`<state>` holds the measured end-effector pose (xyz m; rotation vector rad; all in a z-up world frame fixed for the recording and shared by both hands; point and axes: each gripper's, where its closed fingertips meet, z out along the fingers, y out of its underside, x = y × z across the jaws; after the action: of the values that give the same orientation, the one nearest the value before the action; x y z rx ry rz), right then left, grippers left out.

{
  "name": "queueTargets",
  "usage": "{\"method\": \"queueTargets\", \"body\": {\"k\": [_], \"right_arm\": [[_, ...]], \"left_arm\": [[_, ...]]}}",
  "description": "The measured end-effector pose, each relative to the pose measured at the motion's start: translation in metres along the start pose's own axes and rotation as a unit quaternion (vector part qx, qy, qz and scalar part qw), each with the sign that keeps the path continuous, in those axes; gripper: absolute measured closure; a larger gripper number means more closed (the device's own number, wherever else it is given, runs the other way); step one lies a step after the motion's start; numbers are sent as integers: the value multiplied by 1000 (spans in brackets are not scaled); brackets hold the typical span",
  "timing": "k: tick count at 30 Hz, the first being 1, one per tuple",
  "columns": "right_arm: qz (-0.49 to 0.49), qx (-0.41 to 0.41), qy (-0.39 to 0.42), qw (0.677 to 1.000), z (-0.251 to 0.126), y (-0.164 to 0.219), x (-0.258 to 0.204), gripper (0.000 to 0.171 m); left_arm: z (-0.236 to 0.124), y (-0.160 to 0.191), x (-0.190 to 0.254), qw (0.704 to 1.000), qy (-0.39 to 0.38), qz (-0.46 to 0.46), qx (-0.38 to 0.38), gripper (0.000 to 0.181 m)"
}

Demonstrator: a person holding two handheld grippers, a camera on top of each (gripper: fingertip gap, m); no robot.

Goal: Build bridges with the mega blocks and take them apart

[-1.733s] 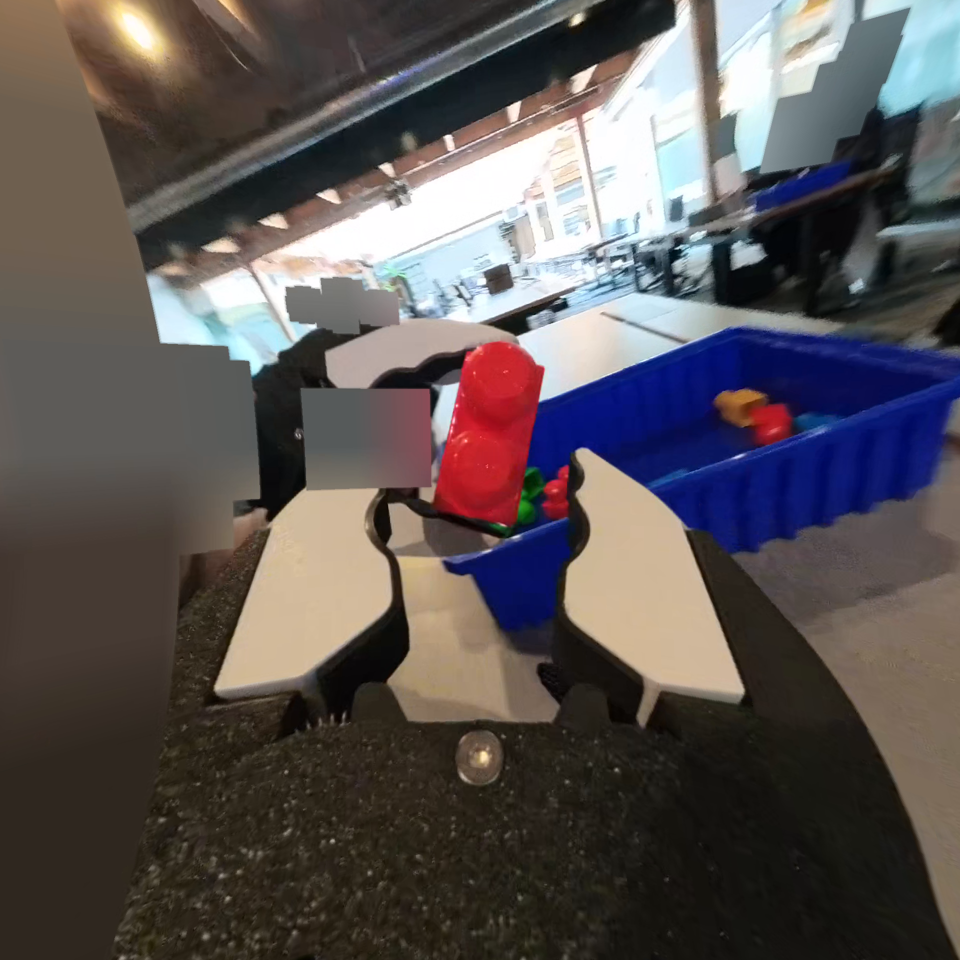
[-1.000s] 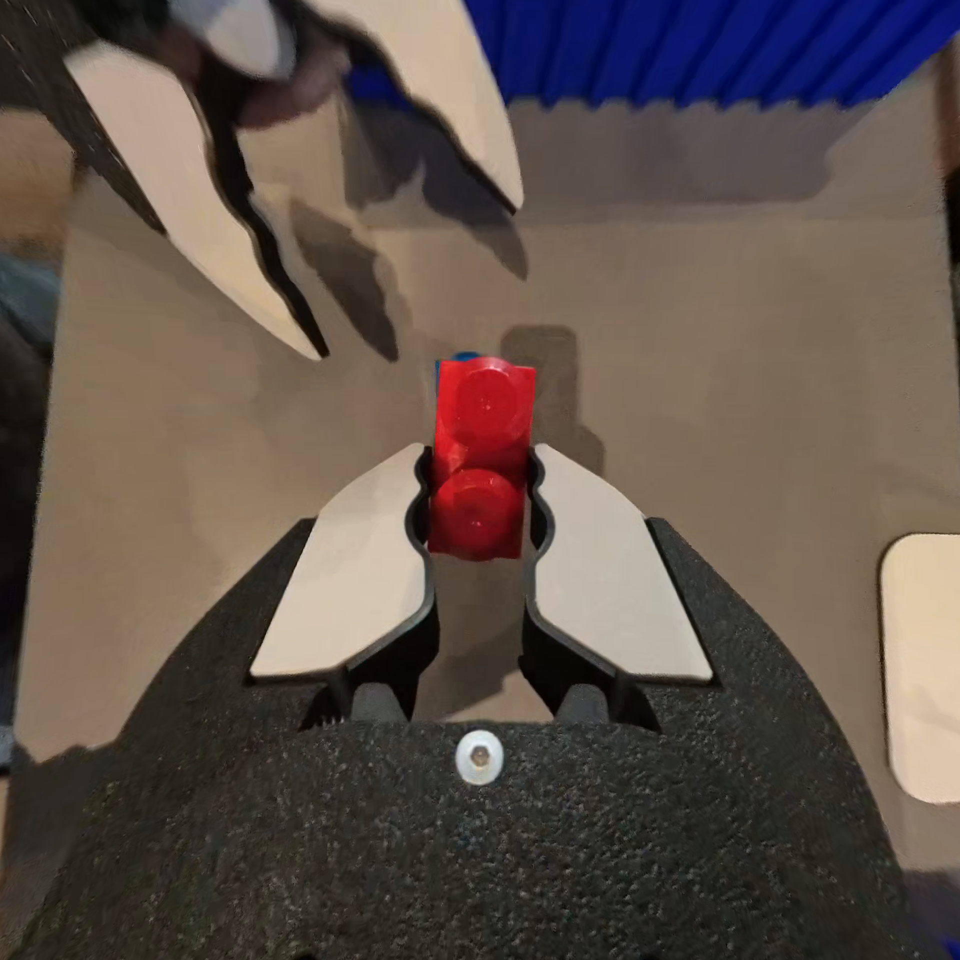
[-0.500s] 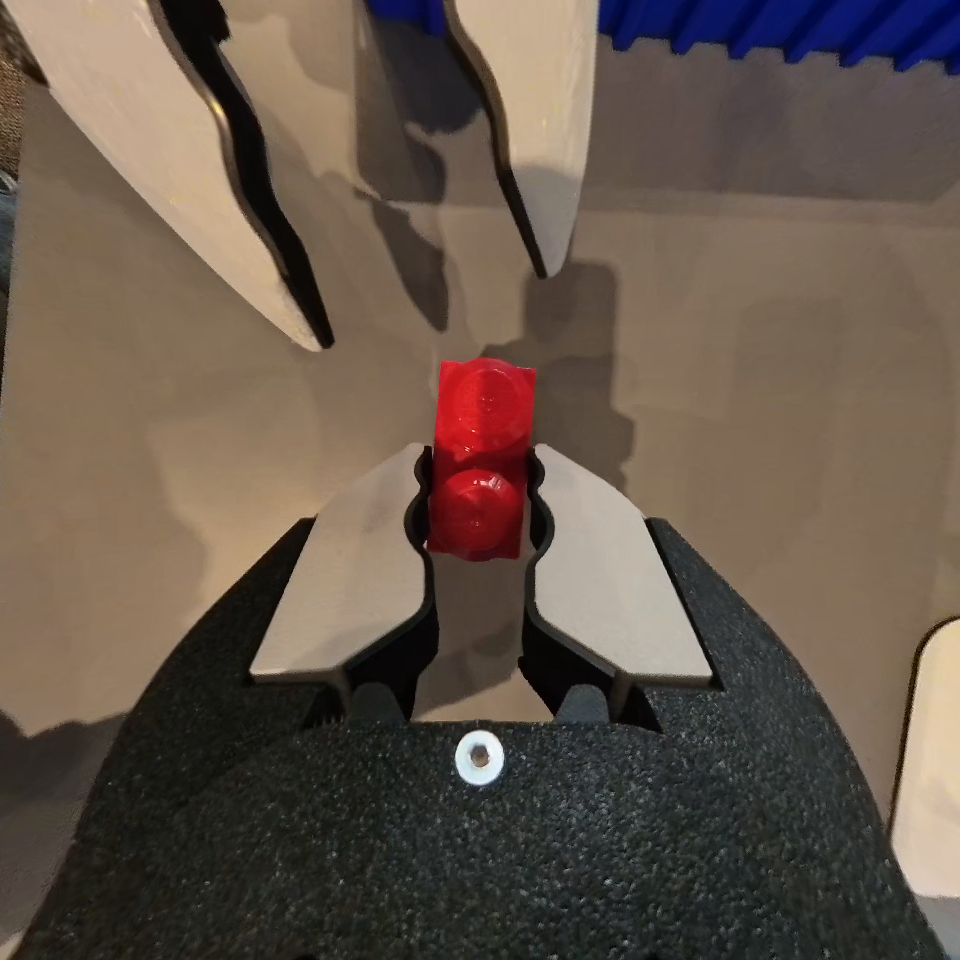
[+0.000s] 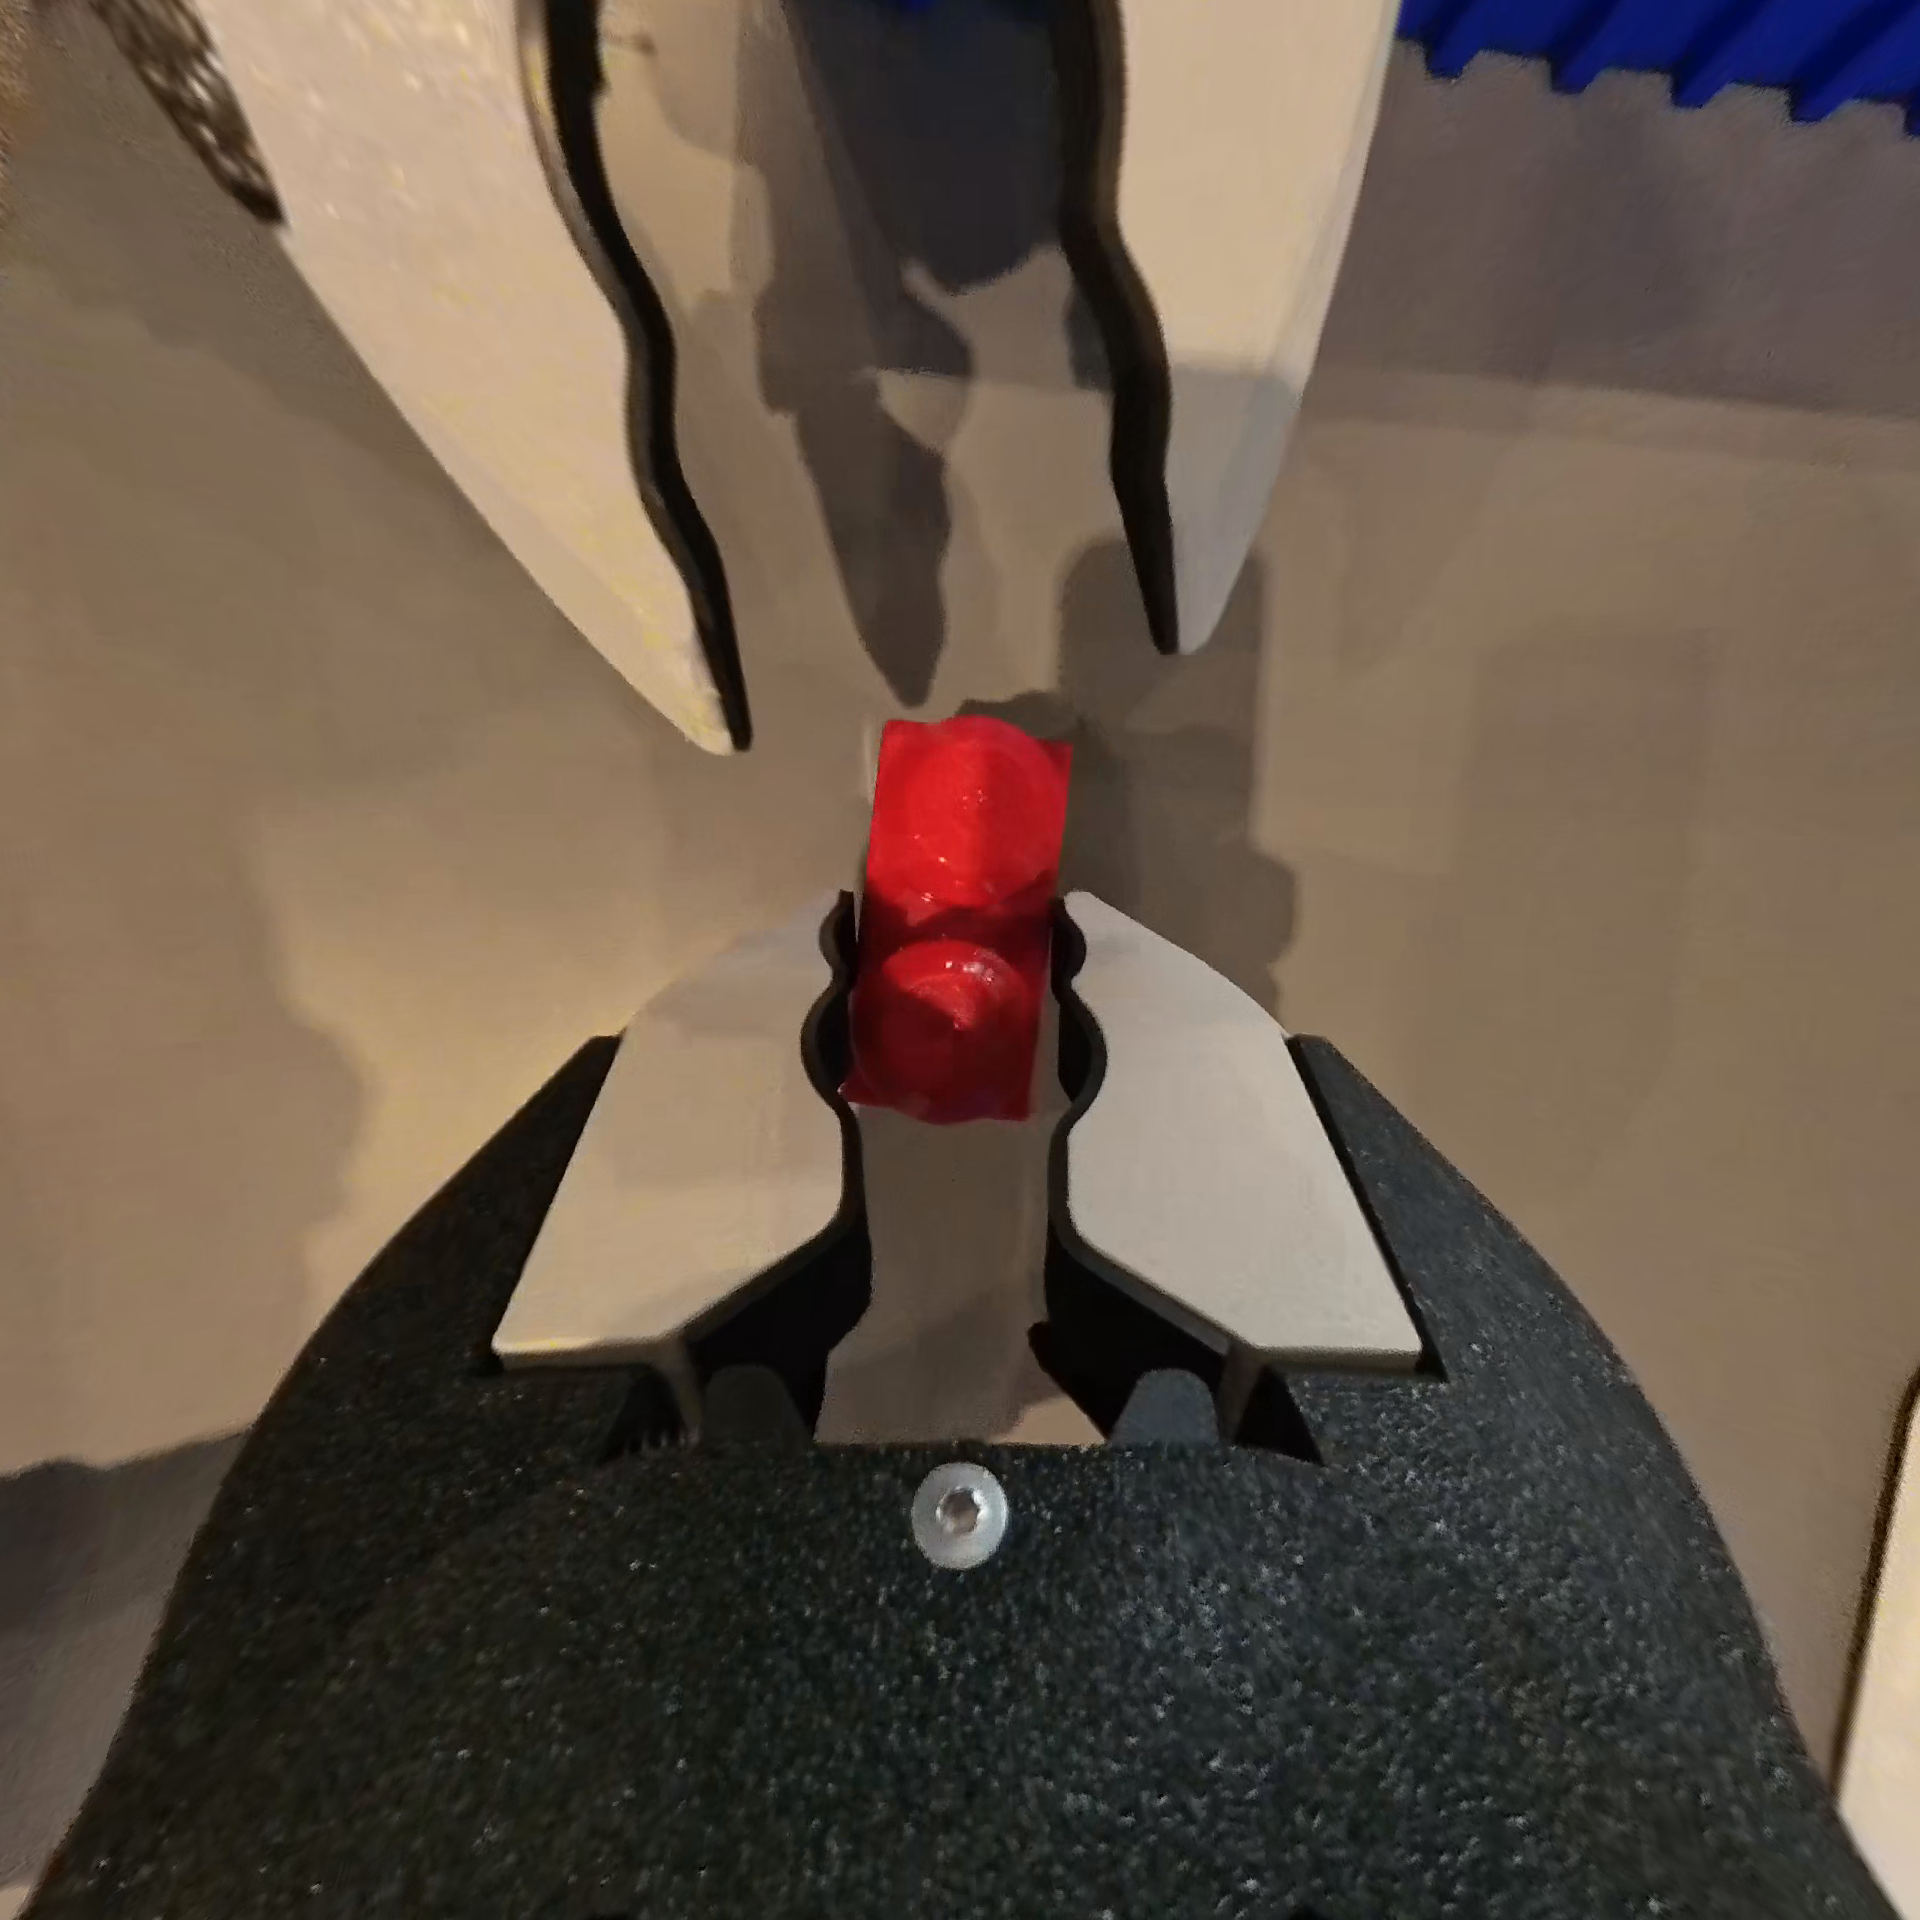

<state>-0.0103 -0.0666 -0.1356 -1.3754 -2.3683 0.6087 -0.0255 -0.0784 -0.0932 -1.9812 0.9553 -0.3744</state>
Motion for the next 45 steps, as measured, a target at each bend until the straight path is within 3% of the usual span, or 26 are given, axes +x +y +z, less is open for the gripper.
{"method": "queueTargets", "body": {"k": [7,13,18,25,32,44,45], "right_arm": [[44,63,18,997,-23,3,-1,126],[46,66,28,996,-16,8,-2,126],[31,64,42,997,-16,7,-1,138],[92,89,8,992,-15,8,0,139],[130,83,-14,988,-13,10,-1,139],[106,58,5,993,-10,12,-1,139],[106,56,7,993,-10,12,-1,133]], "left_arm": [[16,4,0,999,25,24,-4,120],[27,11,-2,997,27,66,-42,134],[33,17,-2,992,16,102,-67,147],[34,18,-3,993,73,51,-79,148],[36,22,-3,974,148,45,-168,148],[38,24,-1,971,150,67,-172,148],[38,24,-1,972,145,68,-171,148]]}}
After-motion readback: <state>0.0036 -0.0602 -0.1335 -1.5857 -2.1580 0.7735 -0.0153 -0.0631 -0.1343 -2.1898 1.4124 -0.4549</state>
